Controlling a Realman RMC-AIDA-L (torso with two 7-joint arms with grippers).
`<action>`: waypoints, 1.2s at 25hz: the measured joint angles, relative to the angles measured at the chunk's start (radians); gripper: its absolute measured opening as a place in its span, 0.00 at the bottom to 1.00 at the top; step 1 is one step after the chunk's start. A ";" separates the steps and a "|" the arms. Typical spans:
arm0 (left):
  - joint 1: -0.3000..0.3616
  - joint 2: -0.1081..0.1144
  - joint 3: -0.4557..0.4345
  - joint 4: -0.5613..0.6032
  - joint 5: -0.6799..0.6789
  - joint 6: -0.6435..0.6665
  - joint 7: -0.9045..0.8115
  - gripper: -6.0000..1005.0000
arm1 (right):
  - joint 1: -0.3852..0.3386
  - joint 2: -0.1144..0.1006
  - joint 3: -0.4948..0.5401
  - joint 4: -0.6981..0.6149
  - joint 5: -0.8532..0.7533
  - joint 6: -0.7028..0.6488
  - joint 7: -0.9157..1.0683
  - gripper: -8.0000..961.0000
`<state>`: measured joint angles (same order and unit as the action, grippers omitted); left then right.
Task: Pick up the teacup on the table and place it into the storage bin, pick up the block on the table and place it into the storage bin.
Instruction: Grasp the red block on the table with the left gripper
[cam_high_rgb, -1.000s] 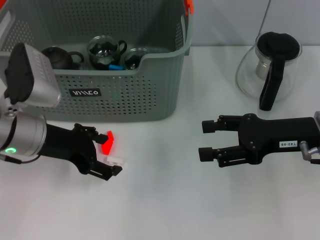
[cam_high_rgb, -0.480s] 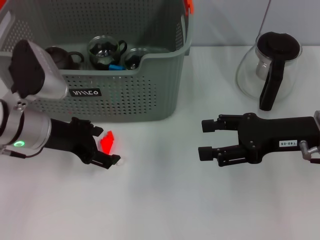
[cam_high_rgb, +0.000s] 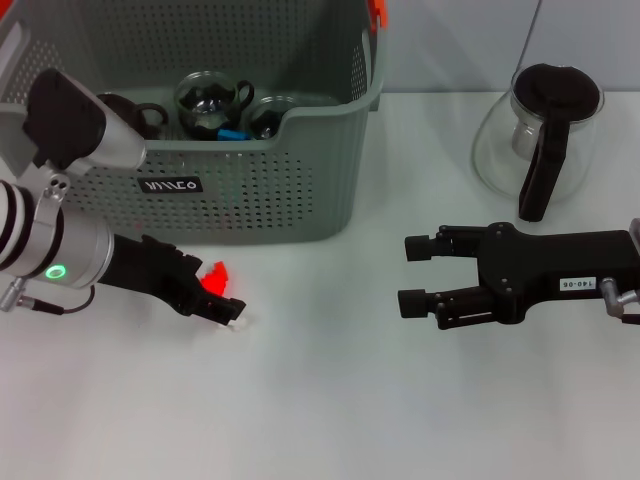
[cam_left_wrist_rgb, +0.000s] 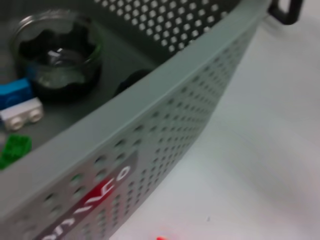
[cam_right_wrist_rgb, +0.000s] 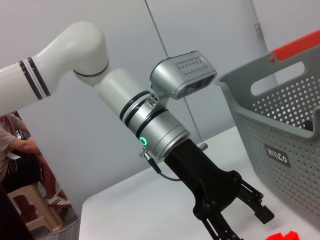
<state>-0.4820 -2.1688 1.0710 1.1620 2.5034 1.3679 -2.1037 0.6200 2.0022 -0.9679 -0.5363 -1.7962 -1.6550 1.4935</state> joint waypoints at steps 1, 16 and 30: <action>-0.002 0.000 0.001 -0.001 0.007 -0.002 -0.013 0.93 | 0.000 0.000 0.000 0.000 0.000 0.000 0.000 0.95; -0.042 0.000 0.053 -0.035 0.065 -0.055 -0.204 0.93 | 0.000 0.001 0.000 -0.003 -0.006 0.000 -0.001 0.95; -0.058 -0.002 0.121 -0.064 0.140 -0.127 -0.300 0.93 | 0.001 0.001 0.000 -0.004 -0.006 0.000 -0.012 0.95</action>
<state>-0.5399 -2.1708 1.1924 1.0982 2.6430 1.2414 -2.4040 0.6211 2.0030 -0.9679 -0.5399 -1.8024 -1.6550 1.4818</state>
